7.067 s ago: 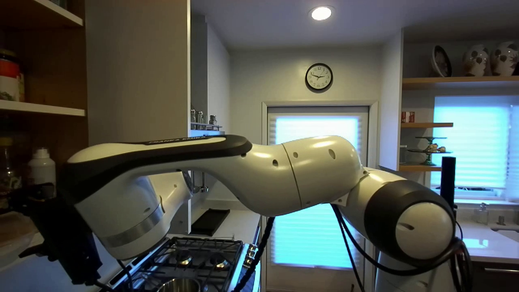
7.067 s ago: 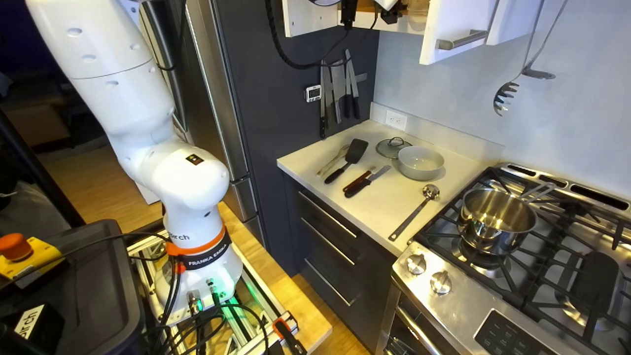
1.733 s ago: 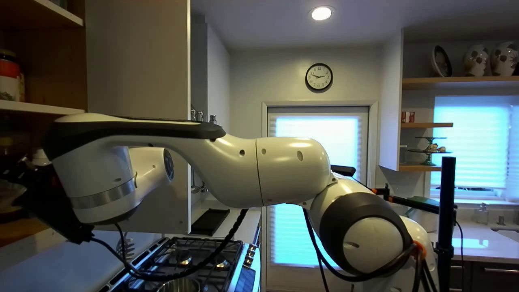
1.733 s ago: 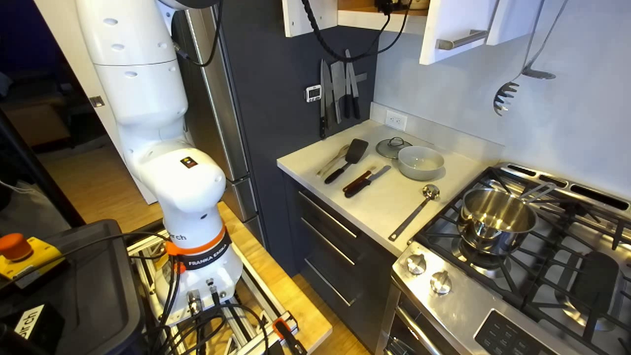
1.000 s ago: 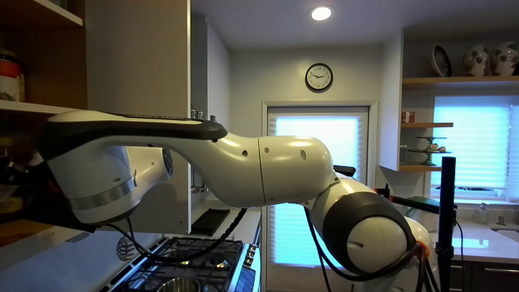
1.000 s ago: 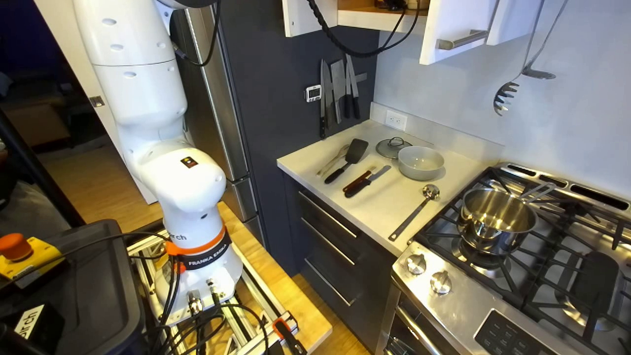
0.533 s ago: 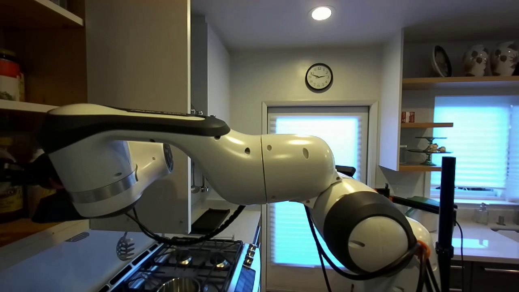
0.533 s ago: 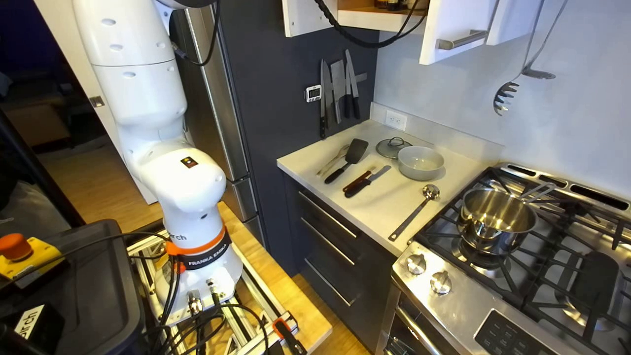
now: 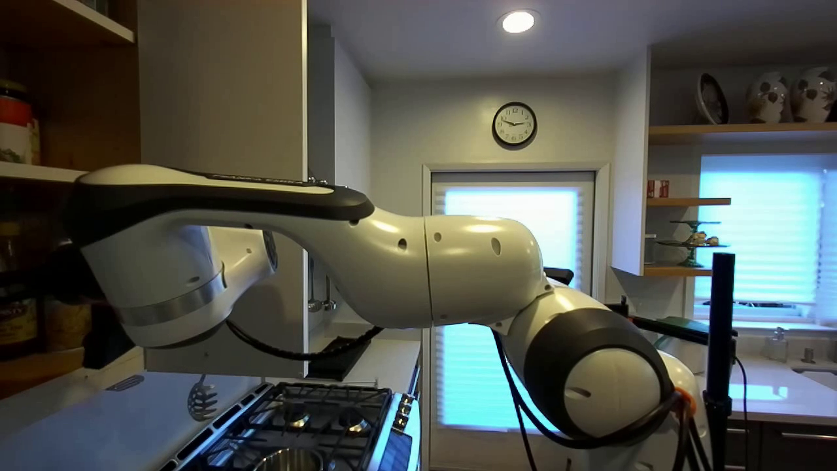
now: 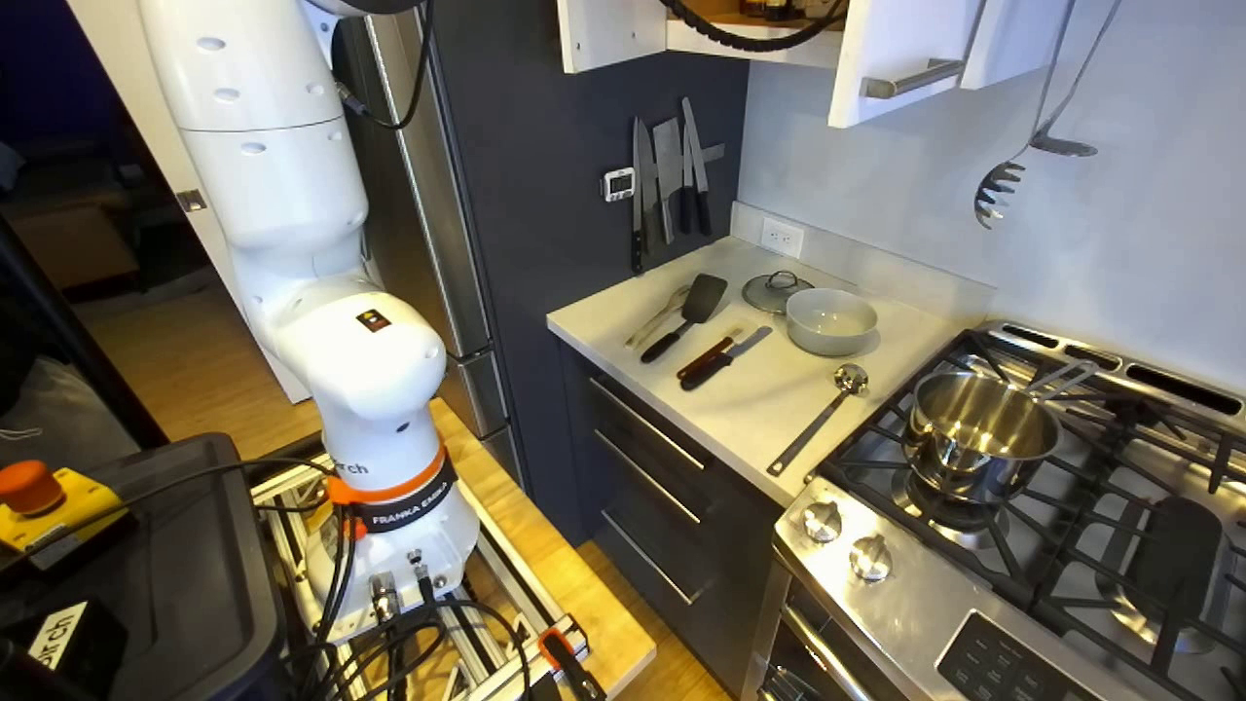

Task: Turn the clear bowl in the upper cabinet upside down

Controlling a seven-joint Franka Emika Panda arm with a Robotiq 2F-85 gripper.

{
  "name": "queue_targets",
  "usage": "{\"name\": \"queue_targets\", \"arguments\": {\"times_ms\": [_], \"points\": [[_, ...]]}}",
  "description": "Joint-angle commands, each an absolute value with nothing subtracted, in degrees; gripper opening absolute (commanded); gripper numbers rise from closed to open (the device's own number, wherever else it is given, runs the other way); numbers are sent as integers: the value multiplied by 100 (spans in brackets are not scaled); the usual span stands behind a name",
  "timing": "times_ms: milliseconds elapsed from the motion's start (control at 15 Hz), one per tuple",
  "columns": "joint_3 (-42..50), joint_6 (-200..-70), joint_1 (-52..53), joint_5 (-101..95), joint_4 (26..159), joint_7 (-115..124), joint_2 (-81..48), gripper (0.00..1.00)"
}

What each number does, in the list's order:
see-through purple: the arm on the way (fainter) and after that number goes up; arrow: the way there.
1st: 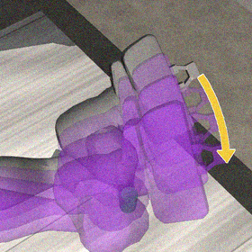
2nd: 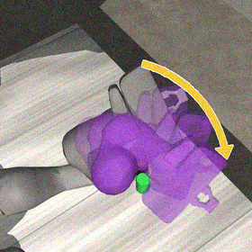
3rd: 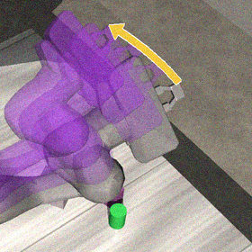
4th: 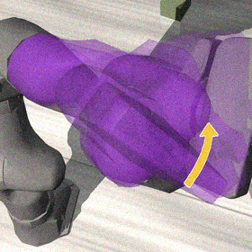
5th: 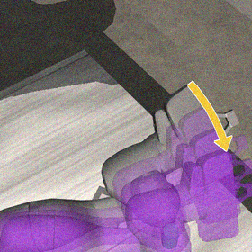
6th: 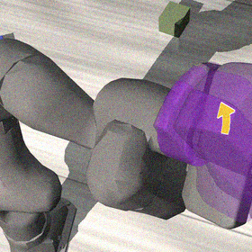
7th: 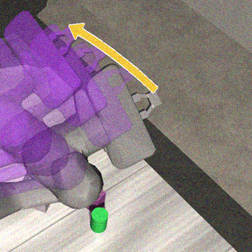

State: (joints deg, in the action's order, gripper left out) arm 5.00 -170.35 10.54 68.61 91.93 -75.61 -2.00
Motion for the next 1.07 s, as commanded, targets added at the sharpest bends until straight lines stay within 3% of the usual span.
{"name": "queue_targets", "arguments": {"times_ms": [0, 467, 533, 800, 867, 1000], "points": [[522, -16832, 1022, 6651, 9440, -8511, -23, 63], [552, -16694, 994, 6633, 9677, -10591, 107, 63], [516, -16934, 1035, 6761, 9385, -10149, -121, 88], [525, -16873, 1025, 6761, 9467, -10522, -71, 88], [525, -16871, 1025, 6761, 9469, -10533, -69, 63], [520, -16839, 1029, 6673, 9458, -10873, -93, 63]]}}
